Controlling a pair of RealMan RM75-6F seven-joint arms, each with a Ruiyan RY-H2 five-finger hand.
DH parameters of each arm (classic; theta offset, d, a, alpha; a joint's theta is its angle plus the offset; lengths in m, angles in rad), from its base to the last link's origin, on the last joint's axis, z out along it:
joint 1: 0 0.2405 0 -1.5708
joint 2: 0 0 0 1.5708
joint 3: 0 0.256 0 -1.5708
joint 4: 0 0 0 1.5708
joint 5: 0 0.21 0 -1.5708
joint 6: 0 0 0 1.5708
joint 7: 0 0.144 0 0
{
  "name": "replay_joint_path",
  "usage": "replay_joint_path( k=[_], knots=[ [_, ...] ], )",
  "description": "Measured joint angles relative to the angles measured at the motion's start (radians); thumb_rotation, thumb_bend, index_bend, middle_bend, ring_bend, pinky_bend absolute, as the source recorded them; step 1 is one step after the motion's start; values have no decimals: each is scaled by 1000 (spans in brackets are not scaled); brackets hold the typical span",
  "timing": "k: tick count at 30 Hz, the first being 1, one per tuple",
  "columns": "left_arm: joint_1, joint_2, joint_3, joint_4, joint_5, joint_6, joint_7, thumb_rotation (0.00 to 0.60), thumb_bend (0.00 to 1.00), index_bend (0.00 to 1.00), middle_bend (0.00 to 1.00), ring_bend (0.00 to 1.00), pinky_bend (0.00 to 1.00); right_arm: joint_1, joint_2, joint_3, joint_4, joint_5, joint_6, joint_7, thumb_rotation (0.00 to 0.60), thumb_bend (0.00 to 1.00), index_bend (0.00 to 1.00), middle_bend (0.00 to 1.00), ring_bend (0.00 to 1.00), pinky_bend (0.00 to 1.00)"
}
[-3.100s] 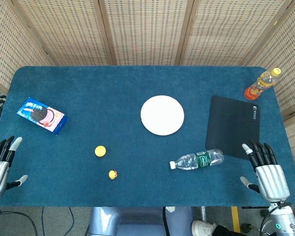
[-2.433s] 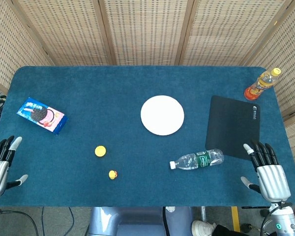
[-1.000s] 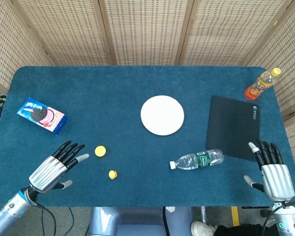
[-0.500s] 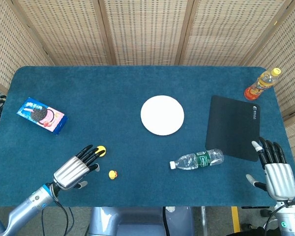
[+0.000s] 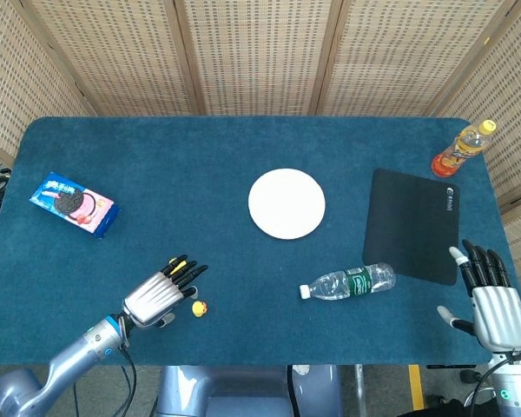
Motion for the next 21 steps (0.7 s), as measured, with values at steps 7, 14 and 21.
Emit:
replay_joint_path(
  k=[7,14,21],
  knots=[
    [-28,-44,-5,19,-59,-40,55,600,254,365,0,0,17,0,3,3,-1,6,-2,10,600,0,82,0,0,13],
    [-44,-80,9,34,-95,-58,104,600,255,383,0,0,18,1,5,4,-1,9,-3,15,600,0,82,0,0,14],
    [-48,-126,25,78,-126,-51,123,600,256,378,0,0,27,1,6,2,-1,7,-5,17,600,0,82,0,0,13]
  ],
)
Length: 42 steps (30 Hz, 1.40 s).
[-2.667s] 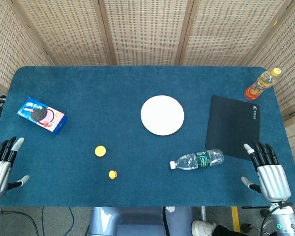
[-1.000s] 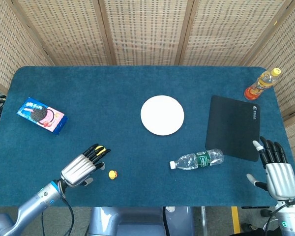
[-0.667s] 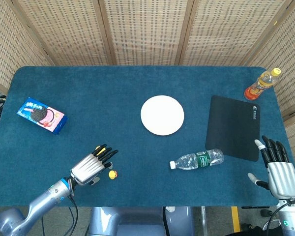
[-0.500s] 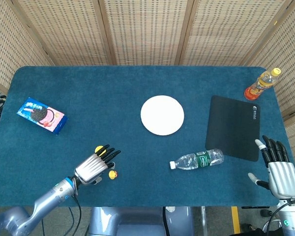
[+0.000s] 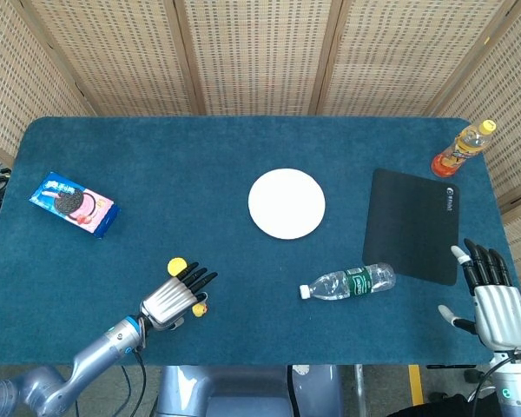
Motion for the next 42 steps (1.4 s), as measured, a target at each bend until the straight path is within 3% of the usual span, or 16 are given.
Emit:
replay_joint_path(
  k=[13,42],
  knots=[
    [-13,-52,12,49,-27,25,-4,600,258,376,0,0,32,2,-1,-2,0,-2,-5,0,600,0,82,0,0,13],
    [-12,-99,37,90,-66,78,1,600,336,528,0,0,67,5,0,-8,1,-7,-10,10,600,0,82,0,0,13]
  ],
)
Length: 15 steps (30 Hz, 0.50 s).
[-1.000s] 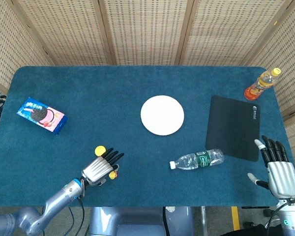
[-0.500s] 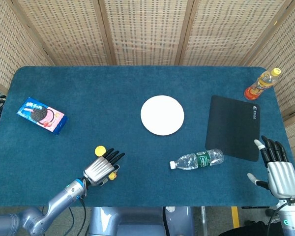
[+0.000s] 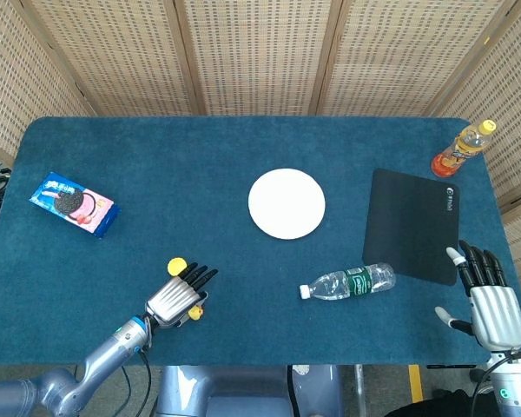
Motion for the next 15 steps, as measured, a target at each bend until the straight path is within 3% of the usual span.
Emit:
replay_joint_path(
  k=[15],
  knots=[
    [-1,95,-40,-41,-23,51,-22,600,337,527,0,0,68,-1,2,1,-2,2,2,1,600,0,82,0,0,13]
  ],
)
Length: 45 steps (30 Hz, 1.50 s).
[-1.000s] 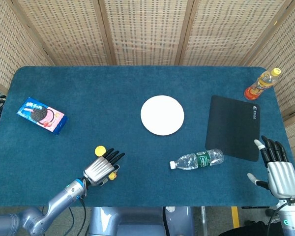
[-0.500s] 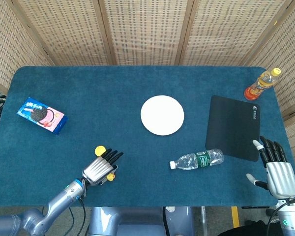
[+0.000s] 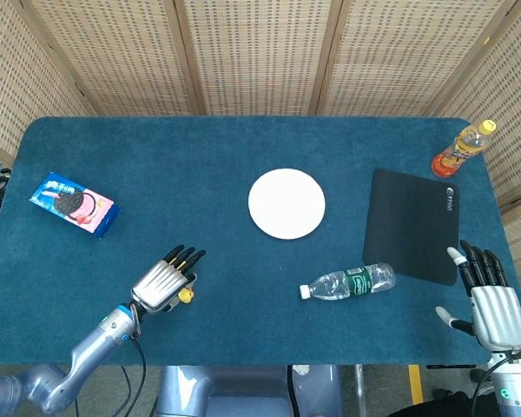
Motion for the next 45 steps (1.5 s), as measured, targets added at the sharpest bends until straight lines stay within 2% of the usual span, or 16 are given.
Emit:
replay_joint_path(
  k=[9,28,45],
  knots=[
    [0,27,-40,39,-73,-2,-78,600,336,525,0,0,68,2,-3,-2,0,-1,-5,-7,600,0,82,0,0,13],
    [-29,-27,-82,119,-202,-38,-76,600,336,517,0,0,69,8,-14,-4,6,4,-19,-22,600,0,82,0,0,13],
    [-53,-38,-79,113,-249,-48,-40,600,329,311,0,0,40,8,-12,-3,6,8,-18,-16,600,0,82,0,0,7]
  ],
)
